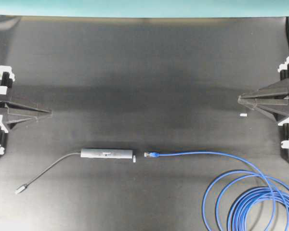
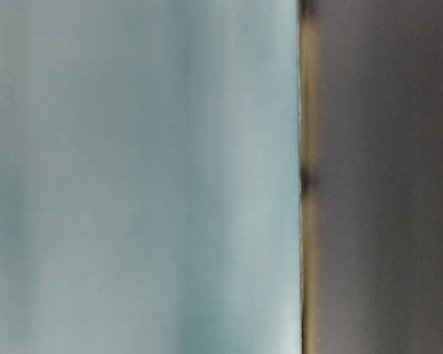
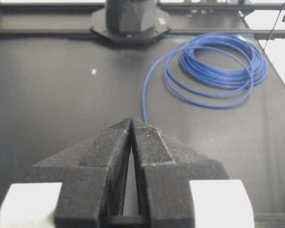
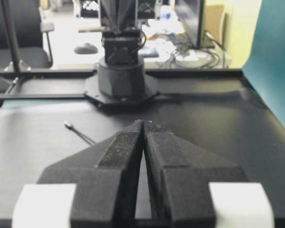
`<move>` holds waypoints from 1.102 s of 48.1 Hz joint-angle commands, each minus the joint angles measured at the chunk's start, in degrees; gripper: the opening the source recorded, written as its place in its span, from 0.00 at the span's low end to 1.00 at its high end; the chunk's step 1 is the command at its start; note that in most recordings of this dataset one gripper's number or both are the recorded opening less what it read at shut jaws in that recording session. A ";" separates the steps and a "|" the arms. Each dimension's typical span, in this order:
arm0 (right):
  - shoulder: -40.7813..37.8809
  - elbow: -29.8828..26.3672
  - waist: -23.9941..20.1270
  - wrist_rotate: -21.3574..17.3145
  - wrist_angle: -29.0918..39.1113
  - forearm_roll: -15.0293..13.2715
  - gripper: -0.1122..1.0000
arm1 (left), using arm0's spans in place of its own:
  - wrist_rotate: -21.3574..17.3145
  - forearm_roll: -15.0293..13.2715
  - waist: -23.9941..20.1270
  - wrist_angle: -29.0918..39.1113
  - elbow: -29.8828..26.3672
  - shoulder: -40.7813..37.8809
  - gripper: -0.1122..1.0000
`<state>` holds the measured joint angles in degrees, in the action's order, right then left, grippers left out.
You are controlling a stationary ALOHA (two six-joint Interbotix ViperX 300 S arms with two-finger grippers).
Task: Insert the LAN cable into the hub.
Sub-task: 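Move the left gripper over the grey hub, right over the cable plug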
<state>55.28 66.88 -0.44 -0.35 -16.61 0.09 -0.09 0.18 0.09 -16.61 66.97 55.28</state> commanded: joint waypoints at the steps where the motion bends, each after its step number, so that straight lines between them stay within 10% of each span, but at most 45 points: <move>1: -1.23 -0.97 0.79 -0.18 0.26 0.62 0.13 | 0.97 2.46 0.44 0.53 -1.67 -2.02 0.15; 15: -11.60 -6.94 -1.23 -3.34 19.69 2.64 0.10 | 1.23 2.46 3.43 4.92 -3.78 -7.29 0.10; 39: -35.33 -15.64 -3.78 -4.22 23.12 2.64 0.12 | 1.32 2.46 3.78 5.10 -4.57 -13.97 0.11; 45: -39.64 -16.79 -4.92 -4.13 22.85 2.64 0.36 | 1.41 2.46 3.87 5.10 -4.75 -15.73 0.20; 53: -43.59 -17.67 -6.50 -4.31 22.85 2.55 0.78 | 3.87 2.46 4.75 4.04 -4.75 -19.69 0.58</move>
<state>13.18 50.27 -5.54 -4.57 6.68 2.64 2.72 2.46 4.39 -11.51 63.46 37.35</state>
